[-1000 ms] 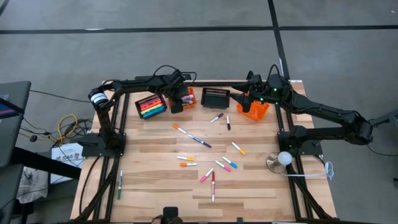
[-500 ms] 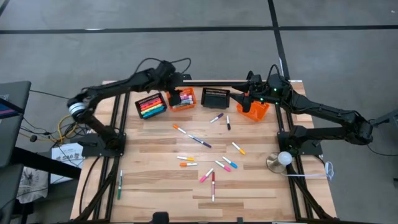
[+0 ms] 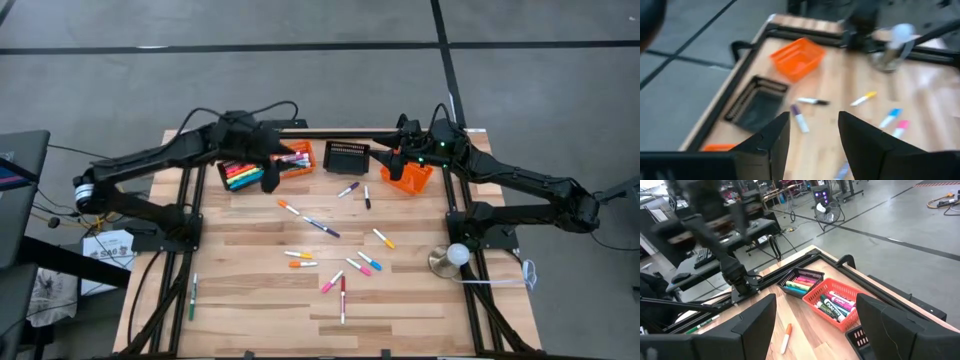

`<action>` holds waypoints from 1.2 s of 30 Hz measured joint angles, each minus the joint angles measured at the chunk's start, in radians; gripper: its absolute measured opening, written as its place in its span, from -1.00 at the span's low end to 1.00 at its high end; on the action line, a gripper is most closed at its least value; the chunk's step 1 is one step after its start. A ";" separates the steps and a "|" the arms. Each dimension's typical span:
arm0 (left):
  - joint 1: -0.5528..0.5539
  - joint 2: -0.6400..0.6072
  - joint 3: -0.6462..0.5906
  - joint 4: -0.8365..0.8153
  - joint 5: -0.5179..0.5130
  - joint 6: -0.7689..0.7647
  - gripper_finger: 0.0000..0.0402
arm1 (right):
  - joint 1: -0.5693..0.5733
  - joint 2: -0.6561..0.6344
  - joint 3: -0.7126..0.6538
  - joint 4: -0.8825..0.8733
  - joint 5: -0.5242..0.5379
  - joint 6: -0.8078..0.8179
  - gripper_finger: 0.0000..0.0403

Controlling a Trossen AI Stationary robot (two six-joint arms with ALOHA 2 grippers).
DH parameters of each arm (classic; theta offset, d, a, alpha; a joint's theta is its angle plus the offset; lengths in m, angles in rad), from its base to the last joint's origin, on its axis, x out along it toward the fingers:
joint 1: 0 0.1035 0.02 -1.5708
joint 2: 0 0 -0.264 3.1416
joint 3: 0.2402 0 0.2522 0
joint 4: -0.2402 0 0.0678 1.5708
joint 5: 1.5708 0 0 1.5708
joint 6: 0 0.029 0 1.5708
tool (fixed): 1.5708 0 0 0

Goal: Pick & Place Markers
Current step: Put the green marker pen into the right black bin

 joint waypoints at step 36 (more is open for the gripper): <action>-0.563 -0.022 -0.374 -0.077 -0.108 -0.983 -0.47 | 0.000 0.000 0.000 -0.102 0.000 -0.008 0.32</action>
